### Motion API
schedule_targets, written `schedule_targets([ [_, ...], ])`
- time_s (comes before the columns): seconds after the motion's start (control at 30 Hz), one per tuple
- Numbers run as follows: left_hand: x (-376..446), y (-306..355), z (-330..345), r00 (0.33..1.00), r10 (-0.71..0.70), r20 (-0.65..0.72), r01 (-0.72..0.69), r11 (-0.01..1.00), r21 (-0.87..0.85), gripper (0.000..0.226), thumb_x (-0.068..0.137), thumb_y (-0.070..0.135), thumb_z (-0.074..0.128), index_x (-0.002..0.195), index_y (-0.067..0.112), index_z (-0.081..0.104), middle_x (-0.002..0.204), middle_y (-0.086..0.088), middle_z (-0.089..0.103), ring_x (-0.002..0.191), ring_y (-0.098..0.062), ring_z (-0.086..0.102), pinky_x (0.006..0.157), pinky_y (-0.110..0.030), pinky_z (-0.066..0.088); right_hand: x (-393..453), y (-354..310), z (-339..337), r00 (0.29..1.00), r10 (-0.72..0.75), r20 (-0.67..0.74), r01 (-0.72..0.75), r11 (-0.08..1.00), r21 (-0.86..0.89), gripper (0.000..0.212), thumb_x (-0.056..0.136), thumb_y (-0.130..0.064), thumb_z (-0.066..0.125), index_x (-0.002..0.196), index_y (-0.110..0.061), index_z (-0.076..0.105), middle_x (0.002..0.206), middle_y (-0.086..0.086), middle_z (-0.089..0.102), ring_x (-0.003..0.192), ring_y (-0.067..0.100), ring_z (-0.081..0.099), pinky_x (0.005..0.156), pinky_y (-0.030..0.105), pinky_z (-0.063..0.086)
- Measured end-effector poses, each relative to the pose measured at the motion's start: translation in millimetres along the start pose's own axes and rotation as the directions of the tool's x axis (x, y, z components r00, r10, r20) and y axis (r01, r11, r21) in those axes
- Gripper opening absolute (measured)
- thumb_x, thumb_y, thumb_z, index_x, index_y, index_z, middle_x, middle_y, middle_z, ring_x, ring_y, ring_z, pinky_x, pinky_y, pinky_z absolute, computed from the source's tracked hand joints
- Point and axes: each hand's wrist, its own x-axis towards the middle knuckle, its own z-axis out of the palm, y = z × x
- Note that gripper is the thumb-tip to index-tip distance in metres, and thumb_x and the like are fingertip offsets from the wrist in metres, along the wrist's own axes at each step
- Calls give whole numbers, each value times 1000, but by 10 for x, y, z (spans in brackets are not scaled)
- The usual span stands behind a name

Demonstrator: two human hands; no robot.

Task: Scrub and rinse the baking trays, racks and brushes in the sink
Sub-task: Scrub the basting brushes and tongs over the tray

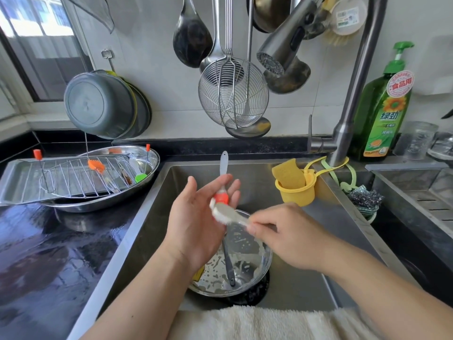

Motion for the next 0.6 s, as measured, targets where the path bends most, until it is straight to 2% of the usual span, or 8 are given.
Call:
schedule_targets([
  [0.1,-14,-11,36,1000,-4,-20,4,1000,9,57,113,38,31,130,-8,62,130,-20,70,122,-27,69,106,-38,49,21,72,-9,988,61,-139,-55,997,48,34,102,-34,56,71,-21,58,58,0,49,58,22,44,54,43,35],
  [0.23,10,-12,24,999,-16,-33,13,993,-114,43,112,22,39,127,-11,63,133,-23,67,123,-34,67,115,-44,45,31,-10,68,998,55,-3,-55,998,-10,38,101,-35,56,67,-20,49,57,-1,45,55,15,38,54,37,33],
  [0.33,6,-18,20,999,-24,-34,21,994,-111,41,112,19,39,127,-9,64,132,-20,69,123,-33,68,116,-46,44,22,-42,52,999,14,52,-13,999,-29,42,101,-34,56,65,-16,45,59,3,44,57,17,38,55,35,31],
  [0.4,-3,-33,31,999,-28,-34,25,995,-96,42,111,20,39,128,-8,64,132,-19,69,123,-32,68,116,-46,43,10,-16,7,1000,17,18,-17,1000,-22,39,101,-35,56,67,-17,49,60,3,47,59,21,41,55,37,32],
  [0.5,-11,-54,58,999,-24,-31,22,999,-44,40,108,21,43,127,-7,65,130,-18,70,124,-29,67,116,-45,44,13,19,-25,989,68,-129,-64,997,32,36,102,-35,56,66,-30,53,57,-3,47,56,19,42,53,39,33],
  [0.53,-12,-55,63,999,-26,-29,25,999,-37,40,108,21,44,127,-7,65,130,-18,71,124,-29,67,115,-45,44,23,1,-18,988,79,-134,-74,997,38,36,102,-35,56,65,-31,53,56,-3,47,55,17,41,53,38,33],
  [0.6,-14,-47,57,998,-39,-42,37,998,-52,41,110,21,40,126,-7,66,131,-17,70,123,-29,68,114,-46,45,32,-51,36,997,69,-40,-69,998,10,37,101,-35,56,65,-25,52,57,-1,47,55,17,41,54,38,35],
])
